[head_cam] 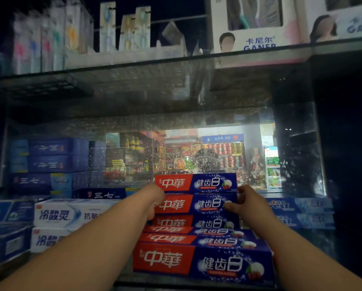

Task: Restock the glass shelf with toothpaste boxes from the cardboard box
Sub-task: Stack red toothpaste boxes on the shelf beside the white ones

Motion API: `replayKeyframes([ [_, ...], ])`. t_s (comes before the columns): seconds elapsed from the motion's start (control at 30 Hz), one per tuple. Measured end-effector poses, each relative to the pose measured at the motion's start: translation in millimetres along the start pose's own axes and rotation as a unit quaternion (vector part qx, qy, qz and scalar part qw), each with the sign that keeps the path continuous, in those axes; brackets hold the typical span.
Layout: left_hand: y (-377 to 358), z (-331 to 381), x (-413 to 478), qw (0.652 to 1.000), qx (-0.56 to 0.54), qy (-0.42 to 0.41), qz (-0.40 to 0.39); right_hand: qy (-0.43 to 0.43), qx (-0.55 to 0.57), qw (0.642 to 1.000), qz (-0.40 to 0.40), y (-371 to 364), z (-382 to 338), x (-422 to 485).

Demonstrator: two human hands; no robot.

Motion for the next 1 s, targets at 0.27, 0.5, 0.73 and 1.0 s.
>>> replayKeyframes([
  [0.27, 4.0, 4.8, 4.9, 0.997, -0.009, -0.071, 0.019, 0.008, 0.009, 1.000, 0.006, 0.9, -3.0, -0.1],
  [0.5, 7.8, 5.5, 2.0, 0.994, -0.061, -0.083, 0.029, 0.027, -0.024, 0.999, -0.006, -2.8, -9.9, 2.0],
  [0.73, 11.3, 5.3, -0.5, 0.992, -0.116, -0.039, 0.021, 0.014, 0.054, 0.994, -0.095, -17.4, -13.1, 0.5],
  [1.0, -4.7, 4.7, -17.7, 0.994, -0.106, -0.025, -0.020, -0.013, 0.157, 0.980, -0.125, -18.7, -9.7, -3.2],
])
Point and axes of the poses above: each hand's wrist, its own x-axis towards the middle knuckle, its own y-axis out of the back of the hand, z = x × y, the point moved 8 cm from there along x, towards the middle knuckle, and after that the axes turned 15 degrees about -x, right-handed, at the moved point
